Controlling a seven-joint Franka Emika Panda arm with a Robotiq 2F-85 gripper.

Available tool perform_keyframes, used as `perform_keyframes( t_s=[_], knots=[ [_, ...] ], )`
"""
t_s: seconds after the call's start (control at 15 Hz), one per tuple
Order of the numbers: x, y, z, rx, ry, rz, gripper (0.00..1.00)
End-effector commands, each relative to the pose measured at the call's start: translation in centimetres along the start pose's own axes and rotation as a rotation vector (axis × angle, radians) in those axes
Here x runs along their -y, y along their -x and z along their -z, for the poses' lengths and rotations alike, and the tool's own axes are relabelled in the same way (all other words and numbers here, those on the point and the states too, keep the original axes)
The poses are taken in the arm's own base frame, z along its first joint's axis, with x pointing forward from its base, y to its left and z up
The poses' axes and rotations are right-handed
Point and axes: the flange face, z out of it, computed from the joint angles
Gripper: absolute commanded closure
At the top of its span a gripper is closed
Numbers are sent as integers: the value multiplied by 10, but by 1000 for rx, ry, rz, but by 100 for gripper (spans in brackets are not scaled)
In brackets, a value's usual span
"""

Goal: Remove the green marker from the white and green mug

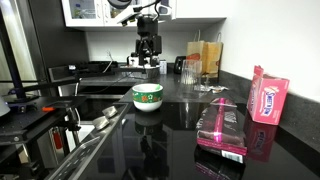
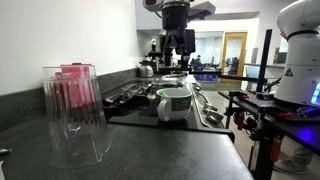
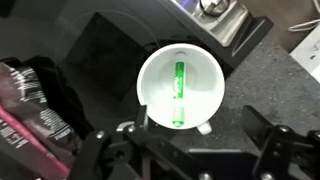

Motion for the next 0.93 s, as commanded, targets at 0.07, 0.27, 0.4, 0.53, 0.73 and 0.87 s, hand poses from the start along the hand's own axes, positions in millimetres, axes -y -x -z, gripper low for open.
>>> perform_keyframes(
  t_s=[0.07,0.27,0.4,0.53,0.73,0.87],
  knots=[
    [3,-3,-27,5,-57,23,32],
    [3,-6,-45,32,-69,-2,58],
    [2,-9,-53,40,-70,-16,68],
    [1,-13,-61,38,-80,-27,72],
    [0,-21,-72,44,-80,-43,69],
    [-2,-25,-78,54,-76,-60,61]
  ],
)
